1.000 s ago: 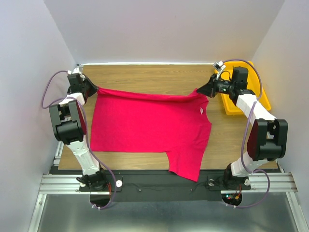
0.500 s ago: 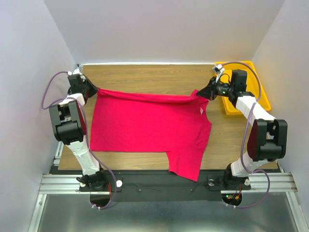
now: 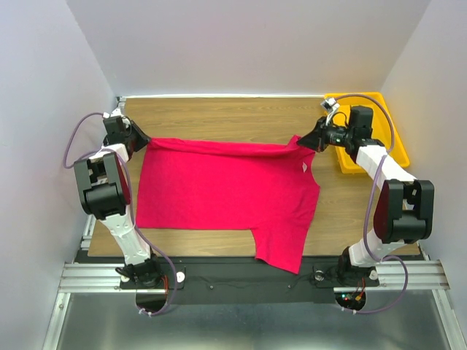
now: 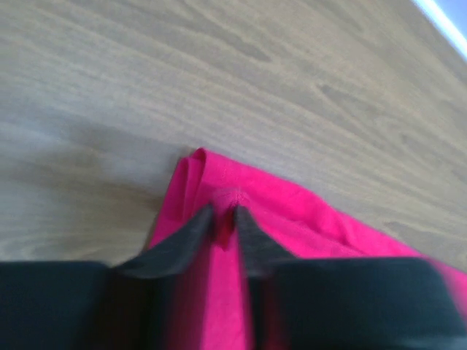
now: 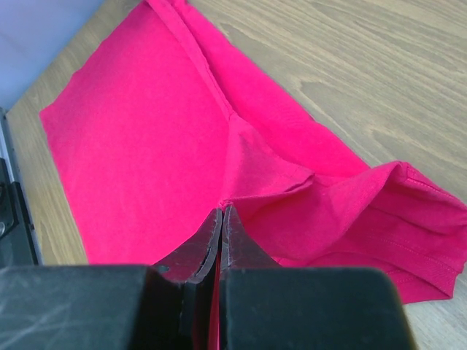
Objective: Fold and stack the t-shirts
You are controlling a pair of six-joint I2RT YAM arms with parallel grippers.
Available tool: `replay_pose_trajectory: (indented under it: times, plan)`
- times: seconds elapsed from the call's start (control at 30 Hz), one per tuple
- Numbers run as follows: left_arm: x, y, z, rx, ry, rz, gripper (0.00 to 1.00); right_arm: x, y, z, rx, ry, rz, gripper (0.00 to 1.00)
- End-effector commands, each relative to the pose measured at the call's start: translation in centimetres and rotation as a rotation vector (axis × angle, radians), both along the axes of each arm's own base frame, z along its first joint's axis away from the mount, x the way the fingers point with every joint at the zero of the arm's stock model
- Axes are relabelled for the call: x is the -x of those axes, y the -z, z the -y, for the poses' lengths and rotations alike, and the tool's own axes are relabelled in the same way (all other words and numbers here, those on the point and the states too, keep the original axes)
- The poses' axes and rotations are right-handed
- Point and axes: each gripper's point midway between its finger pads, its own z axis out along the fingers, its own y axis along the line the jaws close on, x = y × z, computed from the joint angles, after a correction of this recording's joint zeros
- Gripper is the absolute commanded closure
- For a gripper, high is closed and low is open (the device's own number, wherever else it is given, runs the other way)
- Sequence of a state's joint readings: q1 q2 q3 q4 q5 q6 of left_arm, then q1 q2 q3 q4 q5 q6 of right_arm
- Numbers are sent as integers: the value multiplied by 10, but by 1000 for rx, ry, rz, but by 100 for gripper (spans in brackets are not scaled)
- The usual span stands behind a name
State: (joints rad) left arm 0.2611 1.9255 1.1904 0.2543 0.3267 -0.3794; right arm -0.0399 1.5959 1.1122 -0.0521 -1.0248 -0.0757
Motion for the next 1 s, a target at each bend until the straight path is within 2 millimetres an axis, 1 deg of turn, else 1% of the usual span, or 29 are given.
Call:
replay_pose_trajectory:
  times: [0.0, 0.03, 0.07, 0.17, 0.2, 0.23, 0.3, 0.4, 0.53, 0.6, 0.63, 0.67, 0.83, 0.87, 0.93, 0.97]
  plan:
    - [5, -41, -13, -48, -40, 86, 62, -1, -8, 4, 18, 6, 64, 99]
    - [7, -45, -17, -53, -55, 91, 58, -1, -5, 4, 18, 6, 55, 99]
    - [10, -53, -22, -61, -83, 105, 52, -1, -2, 4, 21, 5, 54, 99]
    - [19, -68, -36, -82, -143, 128, 43, 0, 5, 4, 25, 5, 39, 99]
    - [21, -71, -36, -83, -147, 134, 42, 0, 8, 4, 25, 5, 33, 99]
    - [23, -80, -39, -88, -155, 150, 42, 0, 9, 5, 28, 5, 33, 100]
    - [28, -83, -44, -91, -173, 156, 41, 2, 14, 5, 33, 5, 26, 99]
    - [32, -87, -39, -75, -155, 168, 41, 5, 20, 5, 40, 2, 17, 99]
    - [32, -78, -26, -28, -97, 162, 42, 12, 32, 6, 53, -5, -2, 99]
    - [31, -70, -19, -7, -62, 149, 42, 14, 37, 6, 63, -13, -1, 99]
    - [30, -62, -16, 3, -45, 137, 42, 17, 42, 7, 69, -13, -13, 99]
    - [26, -63, -13, 14, -21, 141, 43, 17, 44, 7, 75, -14, -9, 99]
    - [19, -49, -8, 16, 17, 99, 44, 17, 55, 11, 107, 5, -28, 99]
    - [17, -51, -9, 11, 19, 103, 44, 17, 56, 12, 111, 4, -28, 99]
    - [16, -48, -7, 5, 29, 94, 45, 17, 59, 12, 115, 6, -38, 99]
    - [15, -49, -6, 2, 34, 97, 45, 17, 63, 12, 117, 3, -43, 99]
